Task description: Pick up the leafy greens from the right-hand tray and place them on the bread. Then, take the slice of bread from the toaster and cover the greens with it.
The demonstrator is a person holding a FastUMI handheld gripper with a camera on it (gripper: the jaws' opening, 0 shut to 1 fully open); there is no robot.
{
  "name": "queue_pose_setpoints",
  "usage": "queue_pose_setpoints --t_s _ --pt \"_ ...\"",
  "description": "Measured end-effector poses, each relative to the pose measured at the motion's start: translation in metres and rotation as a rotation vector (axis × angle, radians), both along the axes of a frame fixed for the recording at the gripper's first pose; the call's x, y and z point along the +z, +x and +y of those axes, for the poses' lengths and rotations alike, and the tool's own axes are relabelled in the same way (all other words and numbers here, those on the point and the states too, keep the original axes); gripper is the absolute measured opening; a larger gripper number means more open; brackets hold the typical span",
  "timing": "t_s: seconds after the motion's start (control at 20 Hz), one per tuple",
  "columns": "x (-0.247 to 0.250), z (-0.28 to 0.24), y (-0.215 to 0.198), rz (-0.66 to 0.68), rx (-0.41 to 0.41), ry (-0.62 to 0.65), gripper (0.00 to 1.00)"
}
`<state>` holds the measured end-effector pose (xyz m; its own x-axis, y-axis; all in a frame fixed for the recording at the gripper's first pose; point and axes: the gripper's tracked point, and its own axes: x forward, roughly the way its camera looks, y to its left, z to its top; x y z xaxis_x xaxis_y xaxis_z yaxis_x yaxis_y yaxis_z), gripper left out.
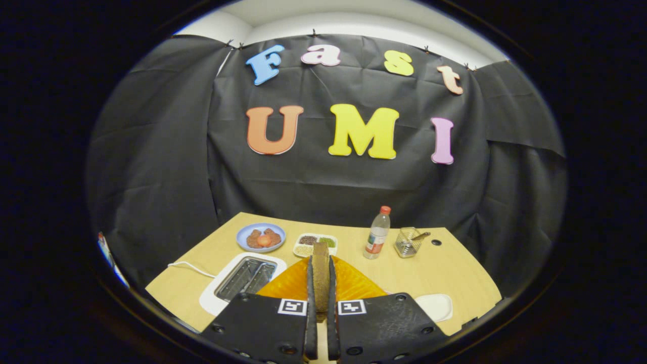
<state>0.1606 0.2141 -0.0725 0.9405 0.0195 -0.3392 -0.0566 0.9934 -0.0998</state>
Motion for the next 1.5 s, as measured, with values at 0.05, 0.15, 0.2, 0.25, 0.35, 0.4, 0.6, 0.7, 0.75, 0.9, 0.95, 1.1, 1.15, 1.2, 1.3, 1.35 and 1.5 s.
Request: queue_pose_setpoints --t_s 0.05,0.15,0.2,0.25,0.35,0.4,0.6,0.7,0.75,0.9,0.95,1.1,1.15,1.2,1.3,1.35,1.5 --pt "-0.009 -0.008 0.002 0.008 -0.006 0.001 0.08" --pt "-0.026 -0.024 0.005 0.032 -0.023 0.011 0.08" --pt "-0.035 -0.031 0.008 0.048 -0.032 0.022 0.08" --pt "-0.044 -0.037 0.009 0.062 -0.037 0.033 0.08" --pt "-0.063 -0.047 0.014 0.091 -0.040 0.046 0.08" --pt "-0.070 -0.051 0.016 0.101 -0.040 0.052 0.08" --pt "-0.097 -0.063 0.022 0.125 -0.040 0.084 0.08" --pt "-0.111 -0.070 0.025 0.144 -0.056 0.082 0.08" --pt "-0.118 -0.070 0.027 0.156 -0.054 0.091 0.08" --pt "-0.132 -0.075 0.033 0.180 -0.053 0.122 0.08" --pt "-0.136 -0.078 0.035 0.182 -0.057 0.126 0.08" --pt "-0.145 -0.091 0.038 0.188 -0.074 0.131 0.10" --pt "-0.147 -0.095 0.039 0.189 -0.079 0.137 0.11" --pt "-0.148 -0.100 0.040 0.188 -0.087 0.136 0.10" --pt "-0.150 -0.109 0.041 0.189 -0.092 0.137 0.10" --pt "-0.152 -0.113 0.041 0.194 -0.094 0.140 0.11" --pt "-0.159 -0.127 0.041 0.203 -0.104 0.137 0.15"
